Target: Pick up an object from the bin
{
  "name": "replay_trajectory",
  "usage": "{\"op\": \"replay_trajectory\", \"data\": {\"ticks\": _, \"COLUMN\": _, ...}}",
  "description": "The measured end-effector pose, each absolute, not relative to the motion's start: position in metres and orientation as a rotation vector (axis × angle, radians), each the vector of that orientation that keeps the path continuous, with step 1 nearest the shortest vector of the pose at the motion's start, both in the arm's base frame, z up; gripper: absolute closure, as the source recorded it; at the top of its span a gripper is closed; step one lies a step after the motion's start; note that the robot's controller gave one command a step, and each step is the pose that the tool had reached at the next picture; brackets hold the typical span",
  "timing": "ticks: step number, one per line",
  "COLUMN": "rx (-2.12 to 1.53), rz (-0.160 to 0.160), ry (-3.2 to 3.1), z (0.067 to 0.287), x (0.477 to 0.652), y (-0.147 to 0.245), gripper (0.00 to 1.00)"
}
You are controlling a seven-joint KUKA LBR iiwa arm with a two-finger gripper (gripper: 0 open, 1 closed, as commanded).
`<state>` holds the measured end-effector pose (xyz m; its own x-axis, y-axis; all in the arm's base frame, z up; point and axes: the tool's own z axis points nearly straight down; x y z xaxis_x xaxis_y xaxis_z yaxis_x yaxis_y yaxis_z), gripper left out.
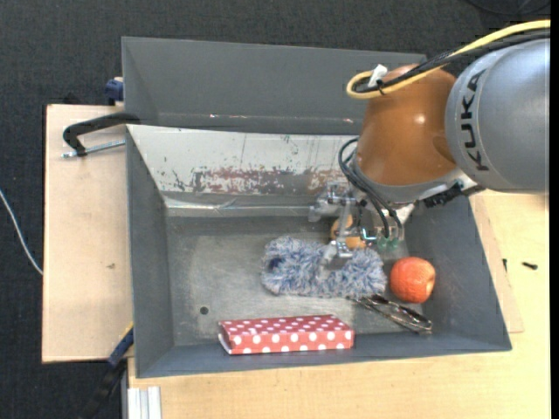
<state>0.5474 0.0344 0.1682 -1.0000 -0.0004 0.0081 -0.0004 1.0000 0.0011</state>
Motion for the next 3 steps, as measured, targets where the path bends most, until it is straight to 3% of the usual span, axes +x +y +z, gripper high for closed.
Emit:
{"op": "replay_trajectory", "data": {"ticks": 1, "rx": 0.0, "rz": -0.002, "ry": -3.141, "z": 0.173, "x": 0.549, "y": 0.034, "gripper": 0.0}}
{"op": "replay_trajectory", "data": {"ticks": 2, "rx": 0.146, "rz": -0.002, "ry": -3.139, "z": 0.077, "x": 0.564, "y": 0.047, "gripper": 1.0}}
{"op": "replay_trajectory", "data": {"ticks": 3, "rx": 0.146, "rz": -0.002, "ry": -3.139, "z": 0.077, "x": 0.564, "y": 0.047, "gripper": 1.0}}
